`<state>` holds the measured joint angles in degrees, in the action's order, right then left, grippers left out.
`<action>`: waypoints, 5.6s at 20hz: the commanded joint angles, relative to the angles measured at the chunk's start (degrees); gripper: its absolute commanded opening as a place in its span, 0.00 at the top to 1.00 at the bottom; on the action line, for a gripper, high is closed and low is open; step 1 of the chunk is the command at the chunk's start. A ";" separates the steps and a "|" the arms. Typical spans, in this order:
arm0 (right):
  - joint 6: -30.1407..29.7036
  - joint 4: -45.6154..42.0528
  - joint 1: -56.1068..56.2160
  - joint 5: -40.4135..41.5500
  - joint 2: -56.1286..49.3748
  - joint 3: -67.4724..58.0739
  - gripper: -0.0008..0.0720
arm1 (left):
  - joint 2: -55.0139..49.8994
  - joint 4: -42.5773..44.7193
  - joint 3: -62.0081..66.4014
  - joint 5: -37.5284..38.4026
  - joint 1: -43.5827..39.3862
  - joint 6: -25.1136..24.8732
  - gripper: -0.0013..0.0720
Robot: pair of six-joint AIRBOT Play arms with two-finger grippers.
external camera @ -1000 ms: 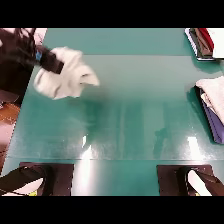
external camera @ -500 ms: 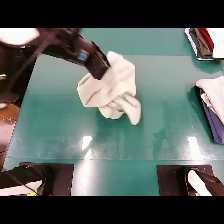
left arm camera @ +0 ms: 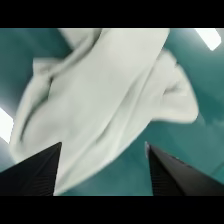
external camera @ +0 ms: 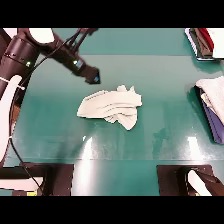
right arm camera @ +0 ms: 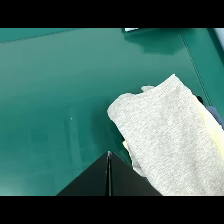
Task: Fold the shirts.
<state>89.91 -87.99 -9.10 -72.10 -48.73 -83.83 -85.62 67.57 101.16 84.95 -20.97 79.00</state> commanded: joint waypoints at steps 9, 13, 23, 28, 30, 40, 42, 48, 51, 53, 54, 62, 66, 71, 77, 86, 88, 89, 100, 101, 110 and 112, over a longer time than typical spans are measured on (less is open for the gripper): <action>0.07 0.09 0.04 -0.20 0.00 0.02 0.97 | 13.77 0.70 -47.65 -19.17 11.87 3.72 0.13; 0.09 0.09 0.07 -0.63 0.00 0.04 0.97 | 13.35 -4.44 -50.84 -28.28 13.03 -0.57 0.13; 0.00 16.31 0.07 -9.31 -6.62 0.04 0.97 | 10.47 -10.45 -44.57 -24.61 13.03 -5.53 0.94; -3.56 33.40 0.09 -8.85 -13.88 12.26 0.37 | 12.70 -10.10 -25.90 -15.91 13.03 -5.99 0.94; -5.57 40.30 1.16 -8.09 -17.81 20.44 0.25 | 14.29 -10.08 -19.58 -16.04 13.03 -5.99 0.94; -12.31 55.30 30.34 17.46 -39.30 28.92 0.27 | 15.04 -10.54 -12.85 -15.41 13.03 -5.95 0.94; -12.39 55.39 34.34 19.04 -43.71 24.09 0.27 | 15.04 -10.54 -12.85 -15.34 13.03 -5.95 0.94; -11.85 55.30 39.23 21.75 -50.71 14.03 0.60 | 15.04 -10.54 -12.85 -12.48 13.03 -5.95 0.94; -14.49 54.80 38.56 21.97 -49.53 11.52 0.97 | 15.06 -10.54 -12.83 -11.61 13.03 -5.92 0.94; -15.56 54.71 36.83 21.07 -46.16 9.16 0.97 | 15.32 -9.35 -11.61 -11.43 13.03 -5.68 0.94; -15.67 53.40 35.65 20.61 -43.39 7.54 0.97 | 15.78 -7.52 -9.57 -11.26 13.03 -5.29 0.94; -15.34 39.74 25.53 9.11 -18.27 -11.19 0.97 | 23.65 -9.68 16.59 -7.87 13.03 -5.33 0.94; -15.32 39.69 22.99 6.54 -9.49 -16.06 0.97 | 30.49 -14.58 17.40 -7.91 13.03 -5.49 0.94; -5.18 32.11 21.14 -2.69 -3.43 -16.09 0.97 | 31.74 -13.51 15.54 -6.43 13.03 -5.51 0.94; -1.22 30.97 21.92 -9.79 -7.50 -4.72 0.97 | 22.99 -13.42 -4.98 -3.28 13.03 -5.53 0.94; -4.11 30.97 24.33 -0.74 -23.65 13.97 0.97 | -2.43 -13.73 -21.81 -13.27 13.05 -6.99 0.35; -4.81 30.97 24.09 -0.02 -25.00 13.84 0.97 | -2.54 -13.05 -21.53 -15.63 13.40 -7.02 0.10; -4.94 30.88 23.74 0.74 -24.96 13.84 0.97 | -2.51 -11.85 -20.46 -14.82 13.97 -7.02 0.14; -4.94 30.97 6.93 0.76 -14.36 13.88 0.97 | 2.43 -18.03 -38.82 -7.93 21.31 -9.11 0.14; -4.94 30.99 6.45 0.24 -14.34 13.88 0.97 | 2.40 -21.59 -41.92 -8.31 21.31 -11.15 0.14; -4.92 31.01 6.56 -0.96 -14.40 13.88 0.97 | 2.29 -32.50 -50.86 -20.70 18.95 -19.65 0.15; -4.94 31.01 6.60 -1.64 -14.40 13.88 0.97 | 2.29 -32.59 -50.86 -25.70 16.31 -19.43 0.15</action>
<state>84.95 -56.99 -2.50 -72.90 -63.18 -69.97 -83.31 37.36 51.05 65.84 -2.17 61.08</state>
